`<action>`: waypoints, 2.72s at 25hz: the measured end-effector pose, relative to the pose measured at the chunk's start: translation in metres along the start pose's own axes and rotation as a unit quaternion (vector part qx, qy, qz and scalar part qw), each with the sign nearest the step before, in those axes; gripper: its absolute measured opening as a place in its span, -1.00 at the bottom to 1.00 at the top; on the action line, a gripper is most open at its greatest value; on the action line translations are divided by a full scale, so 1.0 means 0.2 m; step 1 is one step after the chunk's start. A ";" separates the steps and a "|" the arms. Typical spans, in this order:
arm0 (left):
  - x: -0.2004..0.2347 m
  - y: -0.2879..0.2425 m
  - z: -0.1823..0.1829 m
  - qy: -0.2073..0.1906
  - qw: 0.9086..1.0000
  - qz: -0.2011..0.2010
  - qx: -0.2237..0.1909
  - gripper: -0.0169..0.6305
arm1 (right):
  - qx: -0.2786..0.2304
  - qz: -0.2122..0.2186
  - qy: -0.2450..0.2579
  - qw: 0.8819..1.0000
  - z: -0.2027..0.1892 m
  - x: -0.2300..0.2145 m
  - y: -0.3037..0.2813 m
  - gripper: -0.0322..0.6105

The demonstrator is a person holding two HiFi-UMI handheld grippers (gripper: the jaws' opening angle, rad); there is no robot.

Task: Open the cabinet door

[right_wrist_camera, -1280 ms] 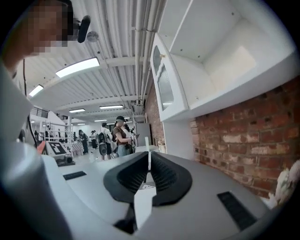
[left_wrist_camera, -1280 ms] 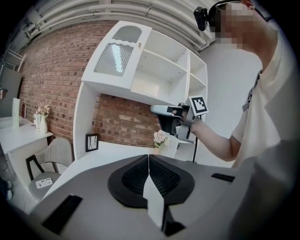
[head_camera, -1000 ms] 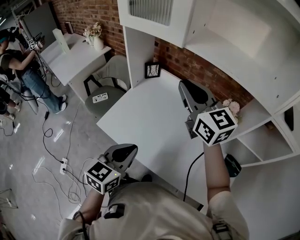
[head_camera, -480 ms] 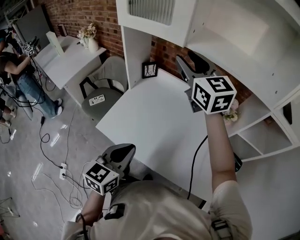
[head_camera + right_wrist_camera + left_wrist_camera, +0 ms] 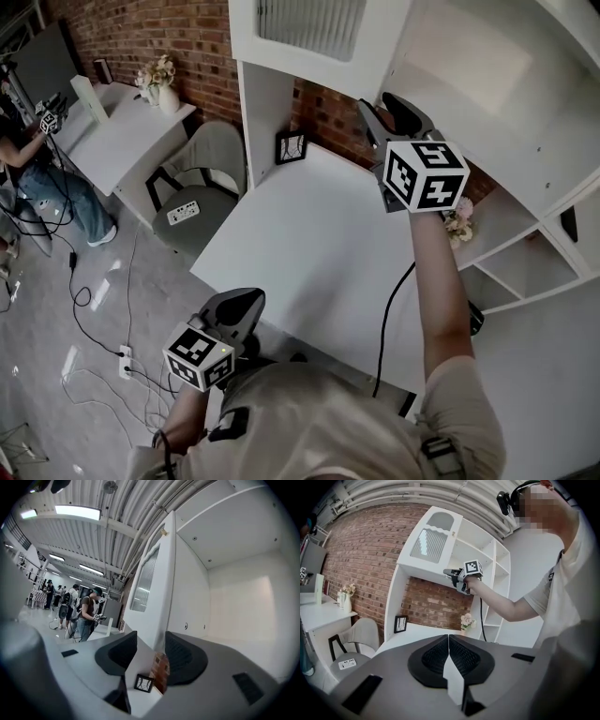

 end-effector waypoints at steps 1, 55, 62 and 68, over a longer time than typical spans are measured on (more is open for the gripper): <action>0.01 -0.01 0.01 0.000 1.000 -0.004 0.001 -0.90 | 0.003 -0.005 0.003 1.000 0.00 -0.01 -0.01 -0.34; 0.01 -0.06 0.03 -0.022 0.998 -0.058 0.022 -0.90 | -0.090 0.190 -0.088 0.974 0.12 0.27 0.09 -0.29; 0.02 -0.07 0.02 -0.023 0.998 -0.049 0.023 -0.90 | -0.101 0.178 -0.083 0.975 0.10 0.25 0.08 -0.29; 0.02 -0.06 0.02 -0.026 0.998 -0.053 0.022 -0.90 | -0.082 0.161 -0.065 0.981 0.11 0.27 0.08 -0.29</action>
Point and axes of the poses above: the fingertips, and each gripper's own axes: y backward along the fingers, x to its left, z out of its top, the point moved 1 cm from there along y, backward along the fingers, and after that the axes turned 11 degrees about z, right-handed, at the moved point
